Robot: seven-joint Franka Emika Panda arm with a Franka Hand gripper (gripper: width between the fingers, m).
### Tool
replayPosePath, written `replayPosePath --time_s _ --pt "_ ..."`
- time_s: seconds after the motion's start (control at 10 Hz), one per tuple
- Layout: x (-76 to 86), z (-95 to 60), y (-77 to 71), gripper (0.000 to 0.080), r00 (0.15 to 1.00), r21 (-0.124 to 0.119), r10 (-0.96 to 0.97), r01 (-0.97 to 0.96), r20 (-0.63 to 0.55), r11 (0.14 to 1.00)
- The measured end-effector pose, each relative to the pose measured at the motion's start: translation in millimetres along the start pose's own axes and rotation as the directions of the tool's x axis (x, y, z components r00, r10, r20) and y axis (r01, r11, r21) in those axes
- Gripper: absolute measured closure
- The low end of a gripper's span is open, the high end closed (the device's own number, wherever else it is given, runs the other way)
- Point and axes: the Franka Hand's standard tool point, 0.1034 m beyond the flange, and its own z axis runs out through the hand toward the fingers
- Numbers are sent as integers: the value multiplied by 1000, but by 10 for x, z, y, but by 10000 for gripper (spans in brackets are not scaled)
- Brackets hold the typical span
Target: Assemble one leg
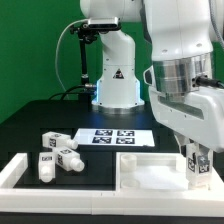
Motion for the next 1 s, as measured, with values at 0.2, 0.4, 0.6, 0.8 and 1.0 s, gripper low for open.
replayPosePath --time_s 0.2,0.4,0.6,0.8,1.0 --pt "-48 19 -1 340 972 -22 -235 235 -25 972" --pt "-163 7 -43 163 819 -47 -572 570 -39 820" --pt "-222 -23 -11 152 733 -52 -678 676 -49 735" --pt "-176 -20 -11 151 557 -81 -829 825 -45 559" --pt "-101 -39 -24 151 186 -129 -982 974 -21 187"
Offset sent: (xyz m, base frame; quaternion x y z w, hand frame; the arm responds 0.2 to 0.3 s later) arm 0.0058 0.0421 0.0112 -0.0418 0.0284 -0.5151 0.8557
